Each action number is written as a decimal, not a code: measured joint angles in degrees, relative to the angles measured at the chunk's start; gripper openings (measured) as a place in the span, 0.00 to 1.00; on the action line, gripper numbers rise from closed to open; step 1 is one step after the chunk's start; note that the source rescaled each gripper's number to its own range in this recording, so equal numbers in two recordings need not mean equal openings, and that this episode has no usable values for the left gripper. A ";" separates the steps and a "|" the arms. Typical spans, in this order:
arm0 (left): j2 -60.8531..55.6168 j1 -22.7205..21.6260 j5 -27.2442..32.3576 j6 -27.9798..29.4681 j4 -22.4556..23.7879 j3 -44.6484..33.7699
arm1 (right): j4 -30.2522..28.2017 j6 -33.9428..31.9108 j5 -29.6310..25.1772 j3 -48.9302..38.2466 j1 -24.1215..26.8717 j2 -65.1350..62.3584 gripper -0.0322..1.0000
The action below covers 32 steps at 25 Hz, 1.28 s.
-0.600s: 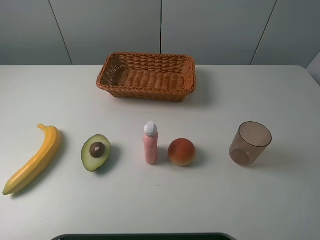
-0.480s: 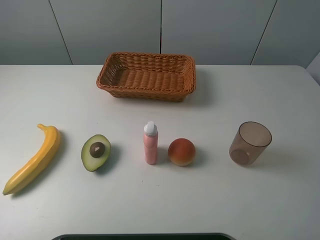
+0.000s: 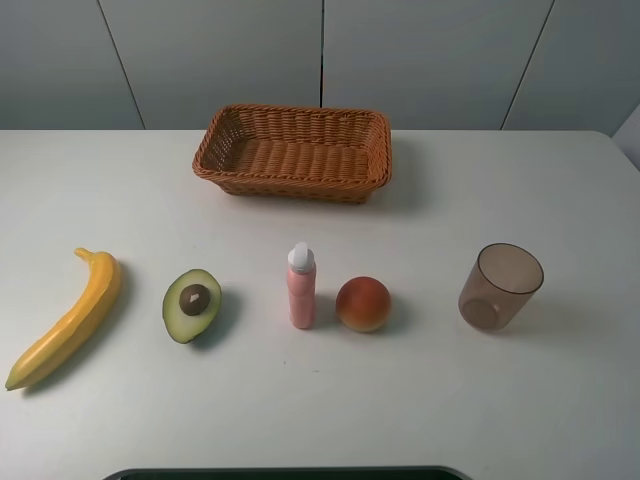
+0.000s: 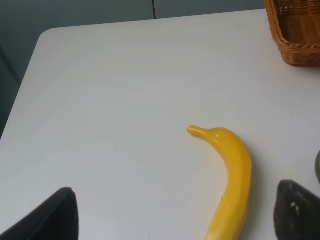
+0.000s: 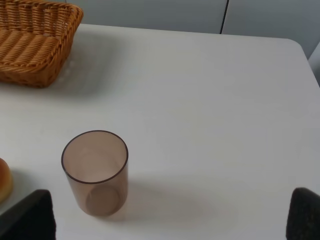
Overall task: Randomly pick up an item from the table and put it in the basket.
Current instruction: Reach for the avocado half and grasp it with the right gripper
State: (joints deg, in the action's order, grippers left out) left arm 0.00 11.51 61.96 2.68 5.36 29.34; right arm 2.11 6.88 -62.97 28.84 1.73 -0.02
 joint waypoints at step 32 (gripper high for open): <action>0.00 0.00 0.00 0.00 0.00 0.00 | 0.00 -0.70 0.70 0.27 0.00 0.00 1.00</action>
State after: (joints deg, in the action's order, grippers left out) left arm 0.00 11.51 61.96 2.68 5.36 29.34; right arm 2.11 6.18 -62.28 29.11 1.73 -0.02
